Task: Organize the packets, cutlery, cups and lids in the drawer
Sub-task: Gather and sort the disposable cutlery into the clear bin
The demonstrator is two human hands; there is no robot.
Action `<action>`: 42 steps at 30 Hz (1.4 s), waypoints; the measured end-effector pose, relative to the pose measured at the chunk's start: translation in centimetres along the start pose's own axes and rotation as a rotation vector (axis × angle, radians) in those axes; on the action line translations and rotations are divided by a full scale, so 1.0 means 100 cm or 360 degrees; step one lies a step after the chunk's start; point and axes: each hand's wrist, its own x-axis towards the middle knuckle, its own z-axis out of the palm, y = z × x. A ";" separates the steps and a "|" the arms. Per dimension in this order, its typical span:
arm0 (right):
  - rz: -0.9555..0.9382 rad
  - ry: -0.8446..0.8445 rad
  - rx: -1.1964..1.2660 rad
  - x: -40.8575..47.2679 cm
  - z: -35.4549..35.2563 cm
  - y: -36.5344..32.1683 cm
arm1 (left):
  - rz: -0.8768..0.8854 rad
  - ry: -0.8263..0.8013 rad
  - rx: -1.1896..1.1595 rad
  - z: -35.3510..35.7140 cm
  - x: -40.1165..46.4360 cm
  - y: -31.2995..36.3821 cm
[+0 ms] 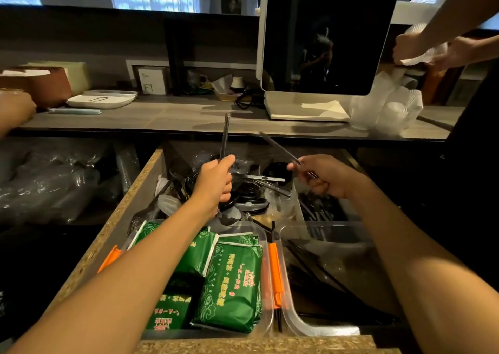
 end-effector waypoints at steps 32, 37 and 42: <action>0.0219 -0.0920 -0.0809 0.002 0.068 0.027 | -0.0019 0.0390 -0.0268 -0.005 0.007 -0.004; 0.0267 -0.1001 -0.0895 0.002 0.073 0.026 | -0.0028 0.0393 -0.0252 -0.005 0.006 -0.004; 0.0219 -0.0939 -0.0727 0.005 0.071 0.029 | -0.0016 0.0378 -0.0229 -0.003 0.006 -0.003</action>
